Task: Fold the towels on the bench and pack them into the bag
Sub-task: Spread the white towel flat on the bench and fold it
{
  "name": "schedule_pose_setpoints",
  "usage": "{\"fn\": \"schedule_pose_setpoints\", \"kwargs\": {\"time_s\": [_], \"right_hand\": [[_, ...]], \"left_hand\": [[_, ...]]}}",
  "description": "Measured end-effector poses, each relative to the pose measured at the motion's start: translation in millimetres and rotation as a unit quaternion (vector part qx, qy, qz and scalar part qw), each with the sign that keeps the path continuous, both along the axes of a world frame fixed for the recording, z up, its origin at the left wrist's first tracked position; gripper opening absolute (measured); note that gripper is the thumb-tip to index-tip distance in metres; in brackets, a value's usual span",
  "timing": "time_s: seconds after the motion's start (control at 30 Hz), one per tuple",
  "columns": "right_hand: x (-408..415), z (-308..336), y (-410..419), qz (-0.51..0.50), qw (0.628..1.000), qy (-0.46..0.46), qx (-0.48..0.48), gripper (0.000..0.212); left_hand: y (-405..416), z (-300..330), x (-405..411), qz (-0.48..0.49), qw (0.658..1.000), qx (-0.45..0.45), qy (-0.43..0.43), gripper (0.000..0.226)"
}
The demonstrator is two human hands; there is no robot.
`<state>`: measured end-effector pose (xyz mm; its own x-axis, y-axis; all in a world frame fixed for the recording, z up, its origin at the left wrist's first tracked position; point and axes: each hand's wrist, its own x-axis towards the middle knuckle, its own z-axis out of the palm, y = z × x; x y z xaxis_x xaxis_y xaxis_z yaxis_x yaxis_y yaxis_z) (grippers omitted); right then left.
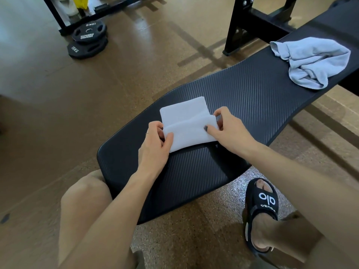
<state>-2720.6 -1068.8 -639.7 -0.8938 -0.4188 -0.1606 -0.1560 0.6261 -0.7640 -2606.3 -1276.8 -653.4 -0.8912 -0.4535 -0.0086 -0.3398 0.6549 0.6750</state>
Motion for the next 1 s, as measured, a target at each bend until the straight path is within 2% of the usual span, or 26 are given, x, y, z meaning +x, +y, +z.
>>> {"fn": "schedule_pose_setpoints", "kwargs": {"time_s": [0.1, 0.17, 0.2, 0.27, 0.33, 0.37, 0.43, 0.53, 0.6, 0.7, 0.83, 0.93, 1.0], "right_hand": [[-1, -1, -1, -0.006, 1.000, 0.018, -0.001, 0.037], [1, -1, -5, -0.010, 0.998, 0.066, 0.013, 0.039], [3, 1, -7, -0.003, 0.992, 0.122, 0.029, 0.039], [7, 5, -11, 0.039, 0.957, 0.278, 0.073, 0.036], [10, 7, -10, 0.110, 0.916, 0.371, 0.106, 0.029], [12, 7, -8, 0.149, 0.904, 0.382, 0.122, 0.029], [16, 8, -5, 0.213, 0.896, 0.361, 0.148, 0.037], [15, 7, -2, 0.247, 0.890, 0.329, 0.196, 0.055], [13, 8, -2, 0.243, 0.890, 0.322, 0.213, 0.058], [12, 10, -5, 0.234, 0.890, 0.325, 0.217, 0.053], [14, 14, -7, 0.222, 0.897, 0.339, 0.177, 0.046], [14, 15, -7, 0.200, 0.919, 0.316, 0.127, 0.045], [14, 16, -8, 0.169, 0.946, 0.267, 0.077, 0.046]], "left_hand": [[5, 3, -2, -0.026, 0.999, -0.022, 0.009, 0.024], [6, 6, -5, -0.050, 0.993, -0.109, 0.019, 0.027], [5, 7, -7, -0.071, 0.982, -0.177, 0.021, 0.027], [3, 9, -11, -0.129, 0.944, -0.303, 0.021, 0.028], [0, 12, -11, -0.195, 0.912, -0.360, 0.038, 0.027], [-3, 13, -11, -0.212, 0.905, -0.364, 0.052, 0.023], [-8, 17, -8, -0.221, 0.917, -0.329, 0.054, 0.024], [-12, 17, -6, -0.237, 0.919, -0.315, 0.006, 0.056], [-10, 16, -8, -0.237, 0.917, -0.321, -0.012, 0.062], [-8, 16, -14, -0.218, 0.921, -0.323, -0.018, 0.056], [-11, 16, -13, -0.209, 0.918, -0.338, 0.009, 0.041], [-17, 18, -9, -0.206, 0.934, -0.290, 0.030, 0.035], [-22, 21, -8, -0.197, 0.951, -0.235, 0.035, 0.032]]}}
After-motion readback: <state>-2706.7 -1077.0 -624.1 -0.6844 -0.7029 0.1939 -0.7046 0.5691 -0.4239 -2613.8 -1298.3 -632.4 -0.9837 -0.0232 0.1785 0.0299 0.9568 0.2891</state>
